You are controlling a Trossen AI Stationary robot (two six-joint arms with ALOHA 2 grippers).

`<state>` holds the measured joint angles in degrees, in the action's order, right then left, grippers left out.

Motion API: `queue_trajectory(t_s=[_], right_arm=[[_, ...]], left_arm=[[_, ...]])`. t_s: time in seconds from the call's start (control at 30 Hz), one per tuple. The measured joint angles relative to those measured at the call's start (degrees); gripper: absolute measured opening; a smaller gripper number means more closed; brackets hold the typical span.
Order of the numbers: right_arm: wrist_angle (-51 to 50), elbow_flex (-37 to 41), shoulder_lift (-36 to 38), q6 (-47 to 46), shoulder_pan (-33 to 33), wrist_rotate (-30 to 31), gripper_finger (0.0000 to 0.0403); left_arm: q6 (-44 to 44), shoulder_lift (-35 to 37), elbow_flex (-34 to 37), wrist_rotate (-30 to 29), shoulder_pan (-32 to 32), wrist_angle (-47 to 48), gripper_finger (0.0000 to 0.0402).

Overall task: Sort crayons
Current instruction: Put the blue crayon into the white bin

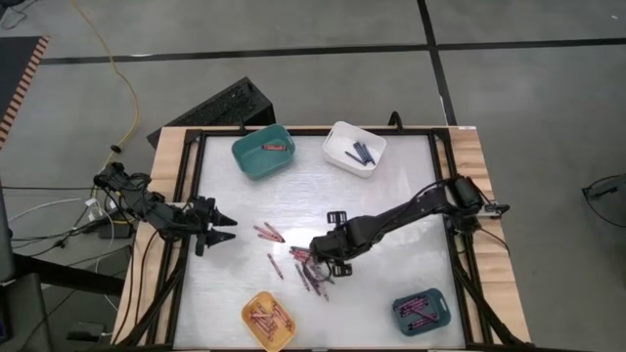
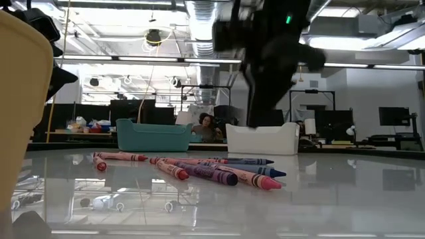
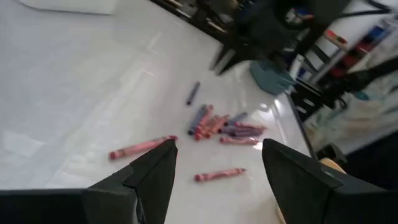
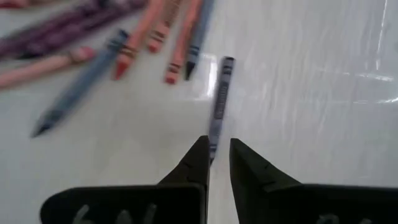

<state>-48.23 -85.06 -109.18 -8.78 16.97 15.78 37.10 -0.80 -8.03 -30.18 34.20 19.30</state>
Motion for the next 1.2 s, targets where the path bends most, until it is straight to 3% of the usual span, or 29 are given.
queue_trajectory(t_s=[0.27,0.53,1.03,1.2], right_arm=[[11.7,7.6,0.1,0.3,-2.9,-2.5,0.0056],[14.7,8.6,0.2,1.1,-5.1,-8.1,0.0056],[20.6,15.5,0.5,-1.1,-6.9,-9.8,0.0110],[20.8,16.7,0.6,-2.5,-7.0,-9.7,0.0106]], left_arm=[[-3.3,0.0,0.0,1.2,0.0,-0.2,0.0228],[-3.6,0.0,0.0,1.2,0.0,-0.3,0.0228],[-5.0,0.0,0.0,-0.1,0.0,-0.3,0.0228],[-5.0,0.0,0.0,-2.0,0.0,-0.3,0.0228]])
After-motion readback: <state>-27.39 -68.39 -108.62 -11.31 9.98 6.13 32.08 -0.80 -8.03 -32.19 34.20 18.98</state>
